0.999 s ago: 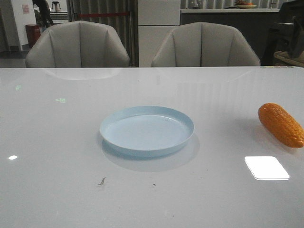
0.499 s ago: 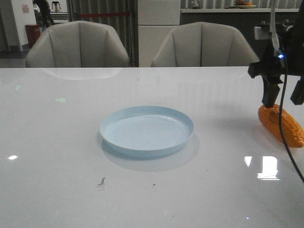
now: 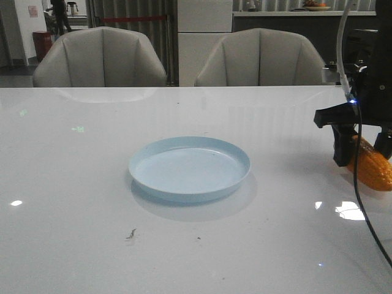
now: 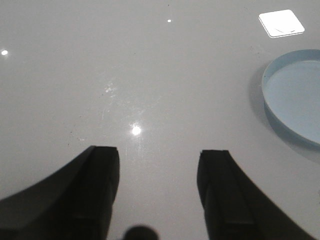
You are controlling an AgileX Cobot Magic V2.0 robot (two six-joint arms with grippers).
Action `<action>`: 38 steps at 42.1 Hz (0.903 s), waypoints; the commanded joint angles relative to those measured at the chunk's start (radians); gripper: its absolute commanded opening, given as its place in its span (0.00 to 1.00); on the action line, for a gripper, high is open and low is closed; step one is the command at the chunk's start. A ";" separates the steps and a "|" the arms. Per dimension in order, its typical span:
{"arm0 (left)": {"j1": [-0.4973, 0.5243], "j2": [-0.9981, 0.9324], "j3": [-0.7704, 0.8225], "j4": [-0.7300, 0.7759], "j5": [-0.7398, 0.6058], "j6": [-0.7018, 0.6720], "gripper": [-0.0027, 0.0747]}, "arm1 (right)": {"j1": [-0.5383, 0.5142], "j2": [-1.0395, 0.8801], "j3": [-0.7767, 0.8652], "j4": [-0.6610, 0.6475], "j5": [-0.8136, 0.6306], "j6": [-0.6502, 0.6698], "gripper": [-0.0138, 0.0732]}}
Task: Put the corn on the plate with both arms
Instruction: 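Lower the right gripper and grasp the orange corn cob, then lift the corn with the right gripper and carry it over the plate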
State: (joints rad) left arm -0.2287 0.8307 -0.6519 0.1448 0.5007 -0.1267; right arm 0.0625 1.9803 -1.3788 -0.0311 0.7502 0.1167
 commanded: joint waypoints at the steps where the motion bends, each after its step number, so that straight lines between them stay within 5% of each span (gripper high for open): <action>1: 0.000 -0.011 -0.030 0.009 -0.075 -0.010 0.57 | -0.001 -0.047 -0.050 -0.005 -0.014 -0.004 0.63; 6: 0.000 -0.011 -0.030 0.009 -0.073 -0.010 0.57 | 0.010 -0.050 -0.136 0.000 0.044 -0.022 0.54; 20: 0.000 -0.011 -0.030 0.009 -0.072 -0.010 0.57 | 0.205 -0.050 -0.462 0.037 0.204 -0.108 0.53; 38: 0.000 -0.011 -0.030 0.009 -0.066 -0.010 0.57 | 0.484 0.068 -0.481 0.055 0.126 -0.108 0.54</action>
State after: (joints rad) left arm -0.2287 0.8307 -0.6519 0.1471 0.5007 -0.1267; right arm 0.5289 2.0695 -1.8277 0.0268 0.9243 0.0205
